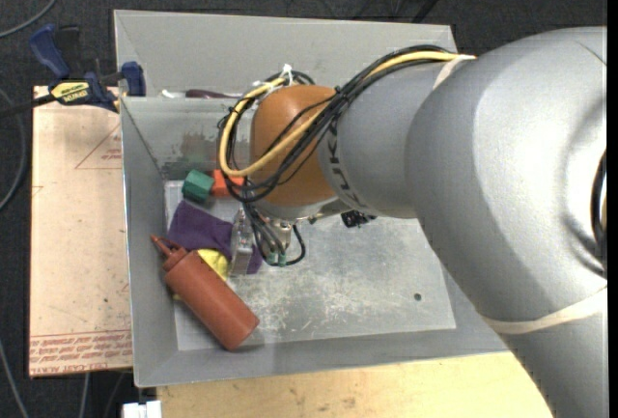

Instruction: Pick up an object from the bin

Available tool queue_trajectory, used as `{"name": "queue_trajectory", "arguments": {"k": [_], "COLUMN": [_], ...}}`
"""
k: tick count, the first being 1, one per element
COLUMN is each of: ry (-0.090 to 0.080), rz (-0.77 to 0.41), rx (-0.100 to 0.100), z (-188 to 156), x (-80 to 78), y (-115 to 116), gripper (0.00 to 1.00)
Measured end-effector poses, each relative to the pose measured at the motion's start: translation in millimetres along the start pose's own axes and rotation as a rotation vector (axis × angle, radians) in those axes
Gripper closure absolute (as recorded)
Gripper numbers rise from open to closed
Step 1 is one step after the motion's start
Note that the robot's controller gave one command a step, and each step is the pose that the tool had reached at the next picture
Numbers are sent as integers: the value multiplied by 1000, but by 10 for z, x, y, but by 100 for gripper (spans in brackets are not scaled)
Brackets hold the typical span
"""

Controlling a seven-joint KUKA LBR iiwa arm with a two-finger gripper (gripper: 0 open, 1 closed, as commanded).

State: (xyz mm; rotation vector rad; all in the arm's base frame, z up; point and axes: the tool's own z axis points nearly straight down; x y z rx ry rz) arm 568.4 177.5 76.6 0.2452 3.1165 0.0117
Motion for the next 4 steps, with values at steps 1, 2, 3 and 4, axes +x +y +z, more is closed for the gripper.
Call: {"name": "queue_trajectory", "arguments": {"k": [1,2,3,4], "ry": [7,-2,4,2], "rz": [13,18,22,15], "rx": [3,-2,2,-1], "z": [-430,-926,-1141,-1537], "x": [38,17,78,63], "y": [24,48,160,261], "gripper": [100,100,100,100]}}
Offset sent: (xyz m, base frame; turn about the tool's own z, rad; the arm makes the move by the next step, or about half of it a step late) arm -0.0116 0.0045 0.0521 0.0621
